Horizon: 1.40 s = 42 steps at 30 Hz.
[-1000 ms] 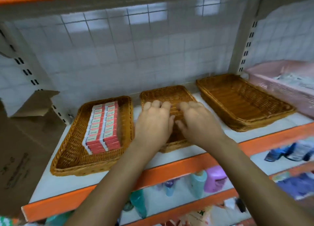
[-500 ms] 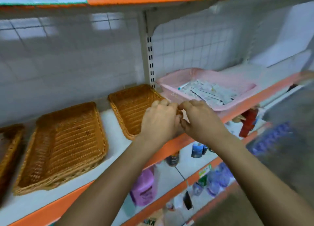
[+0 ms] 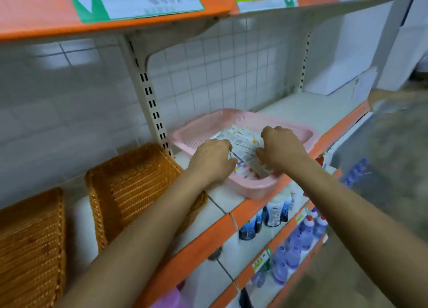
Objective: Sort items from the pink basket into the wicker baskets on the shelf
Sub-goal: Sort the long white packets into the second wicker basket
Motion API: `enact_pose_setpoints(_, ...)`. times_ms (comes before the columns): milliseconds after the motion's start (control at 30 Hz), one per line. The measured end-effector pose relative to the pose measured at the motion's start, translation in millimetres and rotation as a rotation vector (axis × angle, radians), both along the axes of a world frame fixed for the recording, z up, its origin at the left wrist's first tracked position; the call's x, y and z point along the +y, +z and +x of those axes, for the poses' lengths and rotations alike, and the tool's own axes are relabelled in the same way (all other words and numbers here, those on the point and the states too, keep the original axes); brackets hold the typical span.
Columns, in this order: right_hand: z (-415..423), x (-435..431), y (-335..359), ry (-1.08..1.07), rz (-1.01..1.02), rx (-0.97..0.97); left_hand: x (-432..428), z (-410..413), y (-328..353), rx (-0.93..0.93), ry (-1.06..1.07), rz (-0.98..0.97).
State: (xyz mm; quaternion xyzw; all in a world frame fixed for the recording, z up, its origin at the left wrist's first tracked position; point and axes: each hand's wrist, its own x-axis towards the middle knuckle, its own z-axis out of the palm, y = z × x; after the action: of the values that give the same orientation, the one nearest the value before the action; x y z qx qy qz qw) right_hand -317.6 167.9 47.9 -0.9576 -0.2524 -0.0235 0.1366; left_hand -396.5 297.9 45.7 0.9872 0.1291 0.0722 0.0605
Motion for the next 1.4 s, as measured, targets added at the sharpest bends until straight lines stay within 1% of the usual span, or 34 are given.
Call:
enact_pose_setpoints(300, 76, 43, -18, 0.037, -0.337, 0.175, 22, 77, -26, 0.202, -0.009, 0.025)
enact_pose_setpoints(400, 97, 54, -28, 0.03, -0.417, 0.19, 28, 90, -34, 0.246, -0.003, 0.002)
enact_pose_setpoints(467, 96, 56, -28, 0.042, -0.427, 0.201, 31, 94, -40, 0.269, -0.007, -0.024)
enact_pose_setpoints(533, 89, 54, -25, 0.073, -0.368, 0.206, 33, 97, -45, 0.259, -0.015, -0.022)
enact_pose_setpoints(700, 83, 46, -22, 0.103, -0.234, 0.132, 34, 98, -45, 0.176, 0.004, -0.023)
enact_pose_setpoints(833, 81, 40, -14, 0.053, -0.137, 0.113, 34, 97, -42, 0.073, 0.036, -0.028)
enact_pose_setpoints(933, 78, 35, -5, 0.013, -0.04, 0.112, 34, 95, -40, 0.048, 0.072, -0.065)
enact_pose_setpoints(1000, 76, 32, 2, -0.017, -0.015, 0.12, 33, 95, -38, 0.023, 0.071, -0.095)
enact_pose_setpoints(1133, 69, 25, 11, -0.012, 0.1, 0.191, 30, 90, -29, -0.112, 0.068, -0.223)
enact_pose_setpoints(1267, 63, 20, 17, -0.074, 0.27, 0.184, 28, 79, -19, -0.238, 0.083, -0.378)
enact_pose_setpoints(1400, 57, 18, 21, -0.123, 0.381, 0.116, 23, 68, -11, -0.322, 0.12, -0.69)
